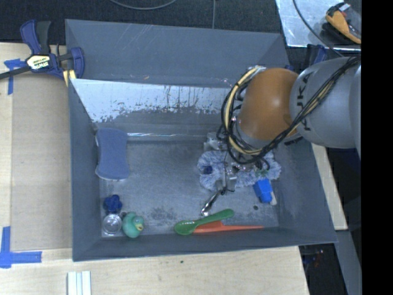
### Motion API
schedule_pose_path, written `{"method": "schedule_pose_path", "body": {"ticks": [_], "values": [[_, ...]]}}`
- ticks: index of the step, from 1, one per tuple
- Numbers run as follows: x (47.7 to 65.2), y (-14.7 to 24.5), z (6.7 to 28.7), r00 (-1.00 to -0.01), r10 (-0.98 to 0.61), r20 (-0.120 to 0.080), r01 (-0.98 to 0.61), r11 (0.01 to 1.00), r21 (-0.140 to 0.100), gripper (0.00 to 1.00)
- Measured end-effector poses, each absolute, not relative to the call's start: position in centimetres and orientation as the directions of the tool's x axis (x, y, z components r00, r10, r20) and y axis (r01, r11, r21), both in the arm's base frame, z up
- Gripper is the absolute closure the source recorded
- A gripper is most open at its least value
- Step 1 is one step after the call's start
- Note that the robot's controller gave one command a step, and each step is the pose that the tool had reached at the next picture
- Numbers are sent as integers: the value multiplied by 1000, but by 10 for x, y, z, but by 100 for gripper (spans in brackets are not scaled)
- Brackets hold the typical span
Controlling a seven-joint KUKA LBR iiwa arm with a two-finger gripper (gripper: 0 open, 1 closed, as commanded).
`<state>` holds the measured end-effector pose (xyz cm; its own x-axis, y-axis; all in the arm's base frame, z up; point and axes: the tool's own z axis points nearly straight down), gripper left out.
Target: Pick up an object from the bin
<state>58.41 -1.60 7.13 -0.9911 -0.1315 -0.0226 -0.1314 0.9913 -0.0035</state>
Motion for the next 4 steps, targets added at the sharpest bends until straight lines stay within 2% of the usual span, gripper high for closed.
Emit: {"method": "schedule_pose_path", "body": {"ticks": [1, 2, 4], "values": [[581, -32, 74, -913, -408, -22, -408, 913, -6, 100], [581, -32, 74, -913, -407, -22, -407, 913, -6, 100], [579, -32, 135, -915, -404, -19, -404, 915, -5, 100]]}}
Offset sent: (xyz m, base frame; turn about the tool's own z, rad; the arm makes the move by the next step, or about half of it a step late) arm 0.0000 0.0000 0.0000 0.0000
